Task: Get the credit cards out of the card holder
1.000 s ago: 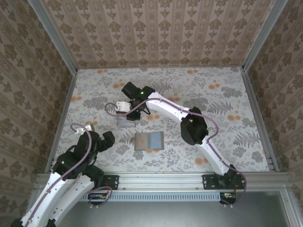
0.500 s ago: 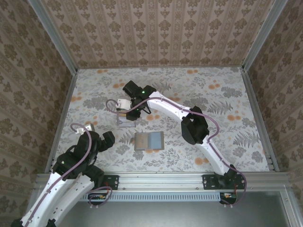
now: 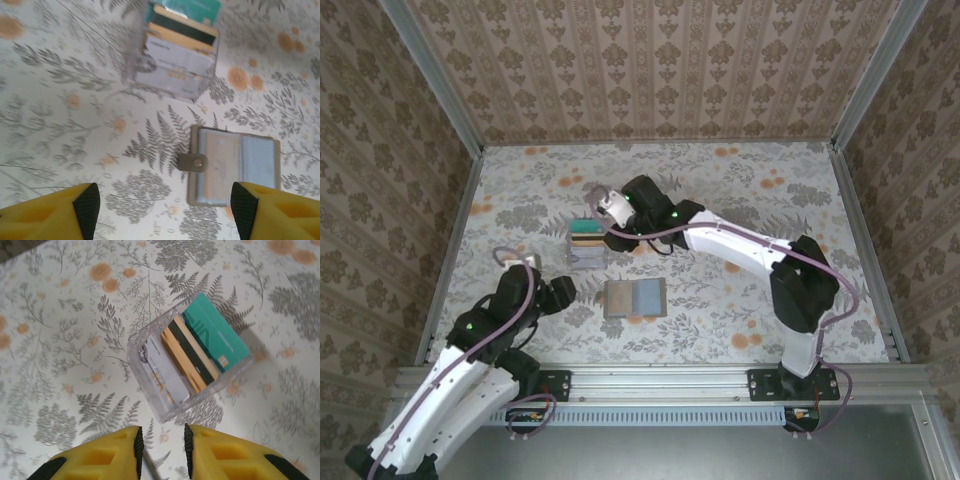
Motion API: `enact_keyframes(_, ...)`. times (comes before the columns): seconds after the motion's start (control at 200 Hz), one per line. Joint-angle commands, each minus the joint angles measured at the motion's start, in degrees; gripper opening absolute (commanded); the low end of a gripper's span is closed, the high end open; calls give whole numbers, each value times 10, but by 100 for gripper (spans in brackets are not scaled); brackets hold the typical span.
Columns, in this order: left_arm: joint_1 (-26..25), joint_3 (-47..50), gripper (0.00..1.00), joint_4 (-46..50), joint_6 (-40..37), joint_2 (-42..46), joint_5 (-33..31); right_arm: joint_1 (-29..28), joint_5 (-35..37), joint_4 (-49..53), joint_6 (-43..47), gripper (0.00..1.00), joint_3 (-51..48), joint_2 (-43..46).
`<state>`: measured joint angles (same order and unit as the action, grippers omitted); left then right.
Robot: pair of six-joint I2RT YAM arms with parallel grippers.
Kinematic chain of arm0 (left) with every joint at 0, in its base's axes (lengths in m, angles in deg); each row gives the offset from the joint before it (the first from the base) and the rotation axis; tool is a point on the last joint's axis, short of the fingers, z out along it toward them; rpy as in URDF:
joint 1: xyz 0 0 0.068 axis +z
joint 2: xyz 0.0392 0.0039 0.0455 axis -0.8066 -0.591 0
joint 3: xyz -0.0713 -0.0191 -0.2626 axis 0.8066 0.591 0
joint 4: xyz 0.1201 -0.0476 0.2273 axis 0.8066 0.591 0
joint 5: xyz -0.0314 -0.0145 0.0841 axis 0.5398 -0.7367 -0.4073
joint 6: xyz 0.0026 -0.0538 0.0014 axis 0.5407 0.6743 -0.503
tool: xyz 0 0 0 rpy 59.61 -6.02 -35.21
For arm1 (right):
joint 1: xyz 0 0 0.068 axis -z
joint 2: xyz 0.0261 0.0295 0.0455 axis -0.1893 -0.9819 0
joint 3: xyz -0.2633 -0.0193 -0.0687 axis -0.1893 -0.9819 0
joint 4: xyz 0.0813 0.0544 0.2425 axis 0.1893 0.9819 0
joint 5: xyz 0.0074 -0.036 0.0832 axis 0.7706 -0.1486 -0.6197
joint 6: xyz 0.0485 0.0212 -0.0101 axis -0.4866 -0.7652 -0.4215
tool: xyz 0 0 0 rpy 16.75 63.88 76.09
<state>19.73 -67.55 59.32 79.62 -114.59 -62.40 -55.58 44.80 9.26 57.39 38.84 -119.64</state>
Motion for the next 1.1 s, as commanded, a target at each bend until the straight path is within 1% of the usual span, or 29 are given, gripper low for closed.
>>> enact_keyframes(0.0, -6, 12, 66, -84, -6, -43, 70, -1, 24, -41, -119, 32, -77, 37)
enact_keyframes(0.08, -27, 12, 63, -114, -2, -81, 72, -2, 37, -59, -158, 32, -143, 64)
enact_keyframes(0.24, -85, -4, 59, -151, -3, -162, 46, -5, 52, -92, -227, 32, -257, 102)
enact_keyframes(0.42, -114, -19, 53, -187, -7, -249, 55, -14, 69, -122, -288, 30, -344, 120)
enact_keyframes(0.545, -119, -23, 46, -212, -11, -299, 70, -21, 74, -135, -311, 30, -371, 121)
enact_keyframes(0.68, -119, -25, 41, -241, -19, -338, 91, -28, 81, -131, -320, 28, -375, 118)
enact_keyframes(0.82, -111, -29, 39, -244, -20, -375, 93, -29, 88, -134, -325, 27, -383, 119)
enact_keyframes(0.945, -98, -19, 39, -263, -21, -398, 116, -29, 90, -134, -325, 27, -384, 112)
enact_keyframes(1.095, -94, -14, 39, -270, -22, -416, 124, -30, 88, -134, -325, 27, -384, 107)
